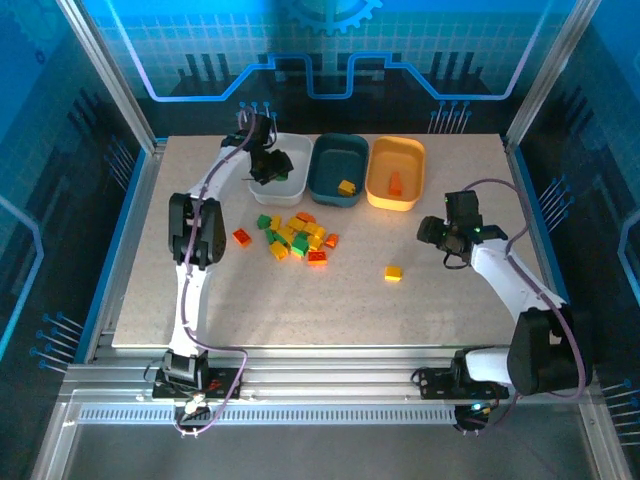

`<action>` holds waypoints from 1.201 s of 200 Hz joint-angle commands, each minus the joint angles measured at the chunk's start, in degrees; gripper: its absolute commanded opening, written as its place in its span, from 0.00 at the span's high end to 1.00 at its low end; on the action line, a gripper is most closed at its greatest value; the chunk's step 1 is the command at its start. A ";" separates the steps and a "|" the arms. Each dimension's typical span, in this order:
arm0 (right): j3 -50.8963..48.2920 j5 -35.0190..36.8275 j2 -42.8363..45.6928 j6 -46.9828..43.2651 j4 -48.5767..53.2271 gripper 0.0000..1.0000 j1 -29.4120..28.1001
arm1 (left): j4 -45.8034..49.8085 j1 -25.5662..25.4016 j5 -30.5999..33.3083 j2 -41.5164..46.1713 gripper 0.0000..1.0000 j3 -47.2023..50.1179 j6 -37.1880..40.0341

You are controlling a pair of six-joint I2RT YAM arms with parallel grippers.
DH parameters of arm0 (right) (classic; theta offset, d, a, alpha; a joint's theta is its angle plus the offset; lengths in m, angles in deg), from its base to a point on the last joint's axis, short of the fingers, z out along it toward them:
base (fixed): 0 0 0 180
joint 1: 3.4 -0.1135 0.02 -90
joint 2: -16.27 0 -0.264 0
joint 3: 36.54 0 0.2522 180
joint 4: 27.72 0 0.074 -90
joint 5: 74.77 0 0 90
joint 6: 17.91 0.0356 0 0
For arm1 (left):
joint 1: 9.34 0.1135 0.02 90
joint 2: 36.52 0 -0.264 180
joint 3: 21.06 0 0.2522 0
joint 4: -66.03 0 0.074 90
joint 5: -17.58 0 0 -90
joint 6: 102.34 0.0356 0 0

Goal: Sort the legos into containers by color

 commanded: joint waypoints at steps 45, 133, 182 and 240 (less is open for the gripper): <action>1.81 -2.36 3.54 -1.04 3.27 0.26 -1.18 | 3.08 -0.65 -6.19 0.36 0.20 -4.21 0.66; 7.48 3.82 -3.23 -0.13 8.47 0.20 -16.54 | -21.51 -0.37 -6.13 41.00 0.01 38.90 -4.14; 3.25 -0.73 -7.66 3.59 9.10 0.13 -18.27 | -35.59 1.92 -6.12 55.34 0.01 75.13 -15.10; 1.24 -3.52 -15.41 7.52 6.17 0.21 -21.74 | -35.80 3.96 -5.94 61.57 0.01 82.72 -13.42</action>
